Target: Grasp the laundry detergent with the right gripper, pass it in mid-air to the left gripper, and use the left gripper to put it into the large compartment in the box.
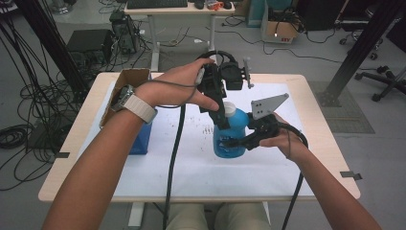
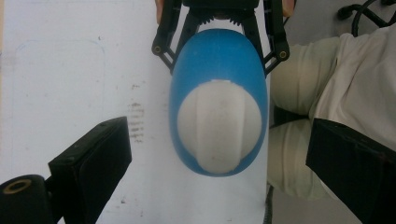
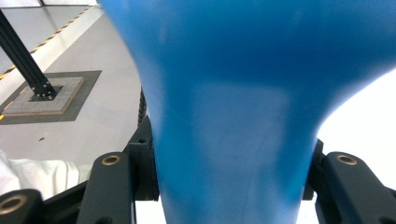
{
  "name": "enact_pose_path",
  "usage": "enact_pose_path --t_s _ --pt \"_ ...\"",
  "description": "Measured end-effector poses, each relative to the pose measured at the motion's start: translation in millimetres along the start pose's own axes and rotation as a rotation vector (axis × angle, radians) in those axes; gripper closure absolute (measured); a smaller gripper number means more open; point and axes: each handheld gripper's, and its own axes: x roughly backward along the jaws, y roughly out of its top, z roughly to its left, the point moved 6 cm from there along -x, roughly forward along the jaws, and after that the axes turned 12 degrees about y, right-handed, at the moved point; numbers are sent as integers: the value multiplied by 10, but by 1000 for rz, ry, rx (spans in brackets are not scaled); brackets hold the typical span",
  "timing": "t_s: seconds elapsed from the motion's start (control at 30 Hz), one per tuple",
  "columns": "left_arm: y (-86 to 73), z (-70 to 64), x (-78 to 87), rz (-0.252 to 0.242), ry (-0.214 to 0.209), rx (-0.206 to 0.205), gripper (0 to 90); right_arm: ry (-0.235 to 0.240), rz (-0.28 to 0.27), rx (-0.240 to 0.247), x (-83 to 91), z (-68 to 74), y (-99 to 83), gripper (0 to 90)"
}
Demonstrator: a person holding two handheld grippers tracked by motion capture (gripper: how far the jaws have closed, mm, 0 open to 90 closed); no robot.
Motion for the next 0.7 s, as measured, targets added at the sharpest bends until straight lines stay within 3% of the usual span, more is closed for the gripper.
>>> enact_pose_path --t_s 0.7 --pt "-2 -1 0 1 -3 -1 70 -4 4 -9 -8 -3 -9 435"
